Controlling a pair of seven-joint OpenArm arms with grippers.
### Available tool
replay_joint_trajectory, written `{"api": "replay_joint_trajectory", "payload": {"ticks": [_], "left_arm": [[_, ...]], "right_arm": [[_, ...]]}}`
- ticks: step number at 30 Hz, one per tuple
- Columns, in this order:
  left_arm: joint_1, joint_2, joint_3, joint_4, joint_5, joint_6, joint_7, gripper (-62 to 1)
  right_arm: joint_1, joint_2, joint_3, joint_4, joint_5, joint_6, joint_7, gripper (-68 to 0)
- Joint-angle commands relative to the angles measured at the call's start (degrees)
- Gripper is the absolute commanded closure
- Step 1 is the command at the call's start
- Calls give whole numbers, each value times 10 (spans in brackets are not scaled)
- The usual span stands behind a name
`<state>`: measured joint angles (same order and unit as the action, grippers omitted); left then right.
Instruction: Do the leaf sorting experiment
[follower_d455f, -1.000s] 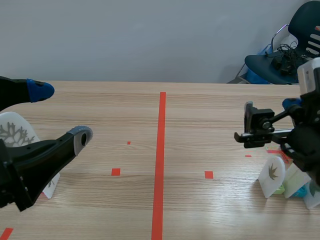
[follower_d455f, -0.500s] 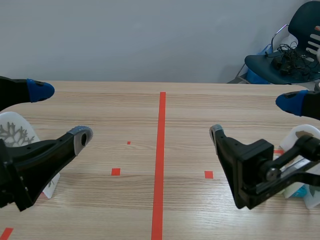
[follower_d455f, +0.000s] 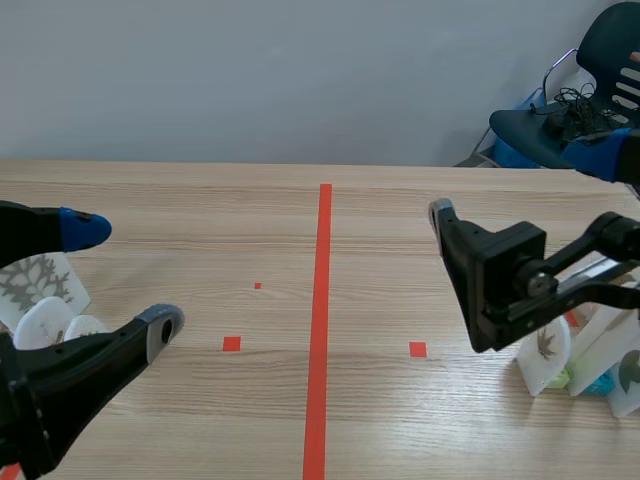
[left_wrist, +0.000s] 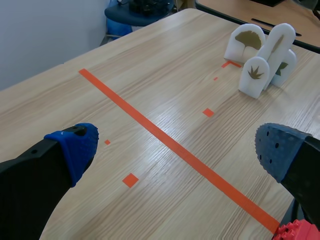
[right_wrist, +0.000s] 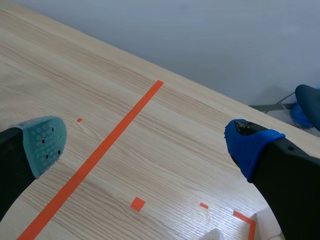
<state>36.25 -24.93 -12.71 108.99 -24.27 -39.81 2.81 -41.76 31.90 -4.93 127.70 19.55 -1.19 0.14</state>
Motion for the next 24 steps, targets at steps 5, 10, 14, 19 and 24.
{"api": "replay_joint_trajectory", "payload": {"ticks": [5, 10, 14, 19, 24], "left_arm": [[1, 7, 2, 4, -6, -1, -12, -623], [1, 6, 2, 4, -6, -1, -12, -623], [1, 6, 2, 4, -6, -1, -12, -623], [1, 6, 2, 4, -6, -1, -12, -623], [1, 6, 2, 4, -6, -1, -12, -623]], "right_arm": [[9, -1, 4, -3, 2, -5, 3, -679], [10, 0, 4, -17, 2, -5, 2, -679], [10, 0, 4, -28, 2, -5, 2, -679], [10, 0, 4, -31, 2, -5, 2, -679], [10, 0, 4, -31, 2, -5, 2, -679]]}}
